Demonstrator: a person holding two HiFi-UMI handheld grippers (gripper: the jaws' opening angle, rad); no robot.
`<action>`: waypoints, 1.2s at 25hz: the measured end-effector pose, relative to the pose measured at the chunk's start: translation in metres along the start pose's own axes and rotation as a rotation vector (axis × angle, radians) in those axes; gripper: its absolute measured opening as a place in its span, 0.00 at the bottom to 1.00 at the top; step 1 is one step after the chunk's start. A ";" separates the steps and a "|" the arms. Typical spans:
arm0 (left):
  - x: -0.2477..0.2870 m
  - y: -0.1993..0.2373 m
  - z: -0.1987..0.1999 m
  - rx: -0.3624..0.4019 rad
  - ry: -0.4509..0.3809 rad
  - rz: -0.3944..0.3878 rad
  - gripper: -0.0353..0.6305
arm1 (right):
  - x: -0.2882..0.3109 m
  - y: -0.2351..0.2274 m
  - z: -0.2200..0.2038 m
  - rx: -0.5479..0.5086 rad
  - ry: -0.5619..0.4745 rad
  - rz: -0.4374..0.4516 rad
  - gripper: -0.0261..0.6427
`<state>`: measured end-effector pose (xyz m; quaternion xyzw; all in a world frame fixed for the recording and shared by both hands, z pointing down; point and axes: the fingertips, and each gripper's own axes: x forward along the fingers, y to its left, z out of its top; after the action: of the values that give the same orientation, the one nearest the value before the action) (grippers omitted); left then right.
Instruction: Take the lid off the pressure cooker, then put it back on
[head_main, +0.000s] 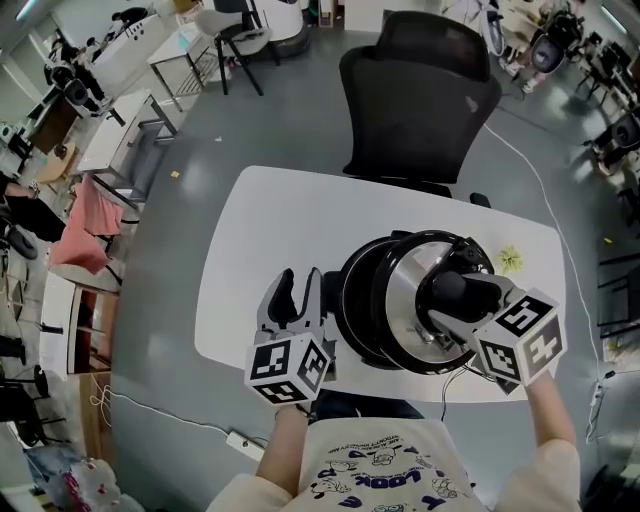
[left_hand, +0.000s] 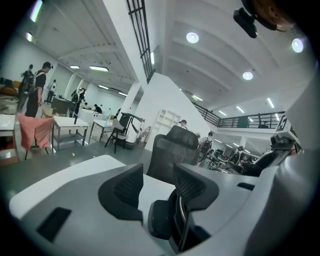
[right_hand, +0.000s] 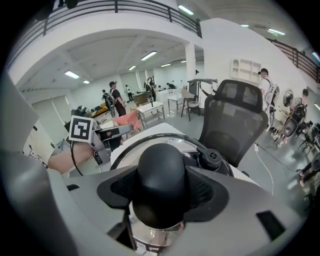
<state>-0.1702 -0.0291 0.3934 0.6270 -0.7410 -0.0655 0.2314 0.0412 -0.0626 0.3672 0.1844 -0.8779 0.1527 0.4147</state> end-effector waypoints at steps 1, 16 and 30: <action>0.001 0.005 -0.003 -0.024 0.009 0.003 0.33 | 0.003 0.002 0.002 -0.005 0.003 0.005 0.48; 0.032 0.029 -0.060 -0.329 0.158 -0.042 0.36 | 0.045 0.022 0.024 -0.028 0.036 0.047 0.48; 0.050 0.026 -0.082 -0.485 0.207 -0.088 0.28 | 0.064 0.012 0.019 -0.037 0.048 0.031 0.48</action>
<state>-0.1642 -0.0558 0.4889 0.5882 -0.6482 -0.1864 0.4464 -0.0141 -0.0727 0.4042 0.1596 -0.8730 0.1473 0.4366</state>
